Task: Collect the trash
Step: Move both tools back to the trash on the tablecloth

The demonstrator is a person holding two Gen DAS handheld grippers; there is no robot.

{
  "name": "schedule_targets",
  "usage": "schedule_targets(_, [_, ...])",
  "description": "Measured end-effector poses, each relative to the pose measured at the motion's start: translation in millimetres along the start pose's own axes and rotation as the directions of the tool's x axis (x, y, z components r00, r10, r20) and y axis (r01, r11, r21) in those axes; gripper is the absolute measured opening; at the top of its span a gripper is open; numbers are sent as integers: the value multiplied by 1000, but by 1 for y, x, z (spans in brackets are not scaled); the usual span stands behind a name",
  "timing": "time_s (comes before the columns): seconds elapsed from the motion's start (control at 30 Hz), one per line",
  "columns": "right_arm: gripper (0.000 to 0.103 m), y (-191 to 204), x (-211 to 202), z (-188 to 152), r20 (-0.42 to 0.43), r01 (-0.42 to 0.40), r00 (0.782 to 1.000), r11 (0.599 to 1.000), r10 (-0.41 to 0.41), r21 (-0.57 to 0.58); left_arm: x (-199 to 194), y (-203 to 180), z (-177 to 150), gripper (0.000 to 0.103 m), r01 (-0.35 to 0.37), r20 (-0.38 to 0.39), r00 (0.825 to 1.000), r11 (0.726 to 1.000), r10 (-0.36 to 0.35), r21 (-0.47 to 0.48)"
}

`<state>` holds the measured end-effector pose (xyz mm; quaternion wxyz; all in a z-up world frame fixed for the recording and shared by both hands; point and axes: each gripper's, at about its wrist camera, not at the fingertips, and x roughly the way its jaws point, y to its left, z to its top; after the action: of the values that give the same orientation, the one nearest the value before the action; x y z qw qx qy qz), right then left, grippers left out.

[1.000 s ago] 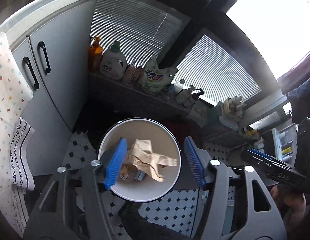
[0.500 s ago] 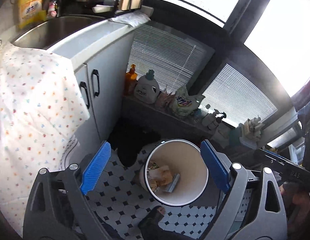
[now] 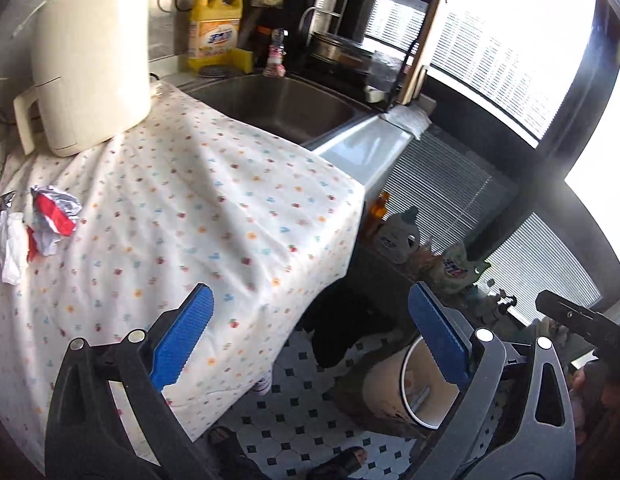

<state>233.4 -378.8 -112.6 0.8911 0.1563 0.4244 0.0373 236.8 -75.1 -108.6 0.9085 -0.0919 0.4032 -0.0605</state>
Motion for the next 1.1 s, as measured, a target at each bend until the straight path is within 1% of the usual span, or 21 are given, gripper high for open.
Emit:
schedule_targets(0.17, [95, 61, 11, 3, 25, -50, 998, 995, 53, -88, -23, 63, 3, 97, -64, 45, 997, 995, 68, -75])
schedule_targets(0.33, [95, 120, 24, 6, 35, -95, 994, 983, 102, -160, -45, 122, 4, 97, -123, 80, 987, 980, 137, -159])
schedule_targets(0.5, [95, 177, 40, 2, 34, -126, 990, 964, 137, -234, -66, 174, -1, 97, -174, 96, 975, 959, 200, -224])
schedule_targets(0.8, [95, 268, 73, -18, 21, -200, 976, 932, 216, -301, -97, 257, -13, 97, -251, 109, 950, 922, 293, -293])
schedule_targets(0.93, [95, 308, 88, -31, -17, -264, 962, 907, 274, -329, -103, 294, -17, 97, -283, 99, 940, 908, 327, -308])
schedule_targets(1.03, [95, 339, 103, -38, -114, -350, 937, 877, 331, -328, -105, 321, -17, 97, -296, 79, 938, 897, 339, -328])
schedule_targets(1.1, [95, 357, 110, -44, -152, -370, 929, 870, 337, -326, -106, 338, -17, 97, -294, 72, 939, 893, 337, -342])
